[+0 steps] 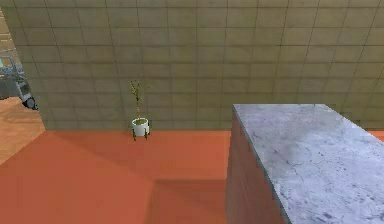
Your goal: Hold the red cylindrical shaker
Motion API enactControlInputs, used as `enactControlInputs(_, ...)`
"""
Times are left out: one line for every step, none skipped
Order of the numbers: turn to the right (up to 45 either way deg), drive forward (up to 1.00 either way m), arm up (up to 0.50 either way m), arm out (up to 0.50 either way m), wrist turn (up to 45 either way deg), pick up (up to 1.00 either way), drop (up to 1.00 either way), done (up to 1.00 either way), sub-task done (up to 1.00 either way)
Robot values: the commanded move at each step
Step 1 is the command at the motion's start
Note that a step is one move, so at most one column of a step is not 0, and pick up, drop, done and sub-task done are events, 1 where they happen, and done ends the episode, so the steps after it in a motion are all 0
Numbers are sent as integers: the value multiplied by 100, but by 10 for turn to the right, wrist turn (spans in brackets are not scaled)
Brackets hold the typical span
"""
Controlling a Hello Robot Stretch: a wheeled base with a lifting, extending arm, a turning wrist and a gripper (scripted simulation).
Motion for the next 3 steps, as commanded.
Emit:
enactControlInputs(0,0,50,0,0,0,0,0,0)
enactControlInputs(0,0,38,0,0,0,0,0,0)
enactControlInputs(0,0,0,44,0,0,0,0,0)
